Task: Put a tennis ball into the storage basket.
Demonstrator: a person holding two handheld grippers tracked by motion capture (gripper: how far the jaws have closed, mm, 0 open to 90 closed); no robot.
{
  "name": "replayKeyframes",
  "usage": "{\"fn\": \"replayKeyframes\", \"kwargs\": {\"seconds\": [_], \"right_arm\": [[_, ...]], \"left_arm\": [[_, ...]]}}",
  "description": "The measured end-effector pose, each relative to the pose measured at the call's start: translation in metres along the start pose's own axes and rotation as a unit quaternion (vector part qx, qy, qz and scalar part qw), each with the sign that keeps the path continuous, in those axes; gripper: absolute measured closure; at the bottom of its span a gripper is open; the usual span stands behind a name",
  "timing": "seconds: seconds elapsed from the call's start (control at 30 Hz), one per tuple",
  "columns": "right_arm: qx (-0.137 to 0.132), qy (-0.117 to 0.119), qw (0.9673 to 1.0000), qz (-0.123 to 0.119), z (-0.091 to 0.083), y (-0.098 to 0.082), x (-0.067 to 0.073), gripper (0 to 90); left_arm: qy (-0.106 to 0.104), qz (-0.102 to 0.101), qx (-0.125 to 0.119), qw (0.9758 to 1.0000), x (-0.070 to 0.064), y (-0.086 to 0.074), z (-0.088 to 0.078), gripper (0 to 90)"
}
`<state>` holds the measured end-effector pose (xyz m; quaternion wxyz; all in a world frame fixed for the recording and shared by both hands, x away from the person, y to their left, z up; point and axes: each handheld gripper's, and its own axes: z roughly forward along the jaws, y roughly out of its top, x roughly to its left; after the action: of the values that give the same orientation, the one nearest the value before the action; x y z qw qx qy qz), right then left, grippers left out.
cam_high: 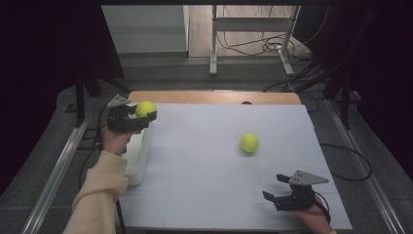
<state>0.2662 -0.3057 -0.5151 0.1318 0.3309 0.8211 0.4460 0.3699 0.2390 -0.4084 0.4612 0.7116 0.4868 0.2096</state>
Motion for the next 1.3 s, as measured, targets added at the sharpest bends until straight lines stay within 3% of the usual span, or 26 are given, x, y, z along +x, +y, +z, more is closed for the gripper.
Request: {"fn": "replayKeyframes", "kwargs": {"seconds": [0.8, 1.3], "right_arm": [[0.003, -0.005, 1.0000, 0.002, 0.000, 0.000, -0.001, 13.7], [0.003, -0.004, 1.0000, 0.003, 0.000, 0.000, -0.001, 13.6]], "left_arm": [[0.027, -0.014, 0.039, 0.9988, 0.020, -0.002, 0.014, 26.6], [0.058, -0.020, 0.059, 0.9964, 0.034, 0.002, 0.021, 26.6]]}}
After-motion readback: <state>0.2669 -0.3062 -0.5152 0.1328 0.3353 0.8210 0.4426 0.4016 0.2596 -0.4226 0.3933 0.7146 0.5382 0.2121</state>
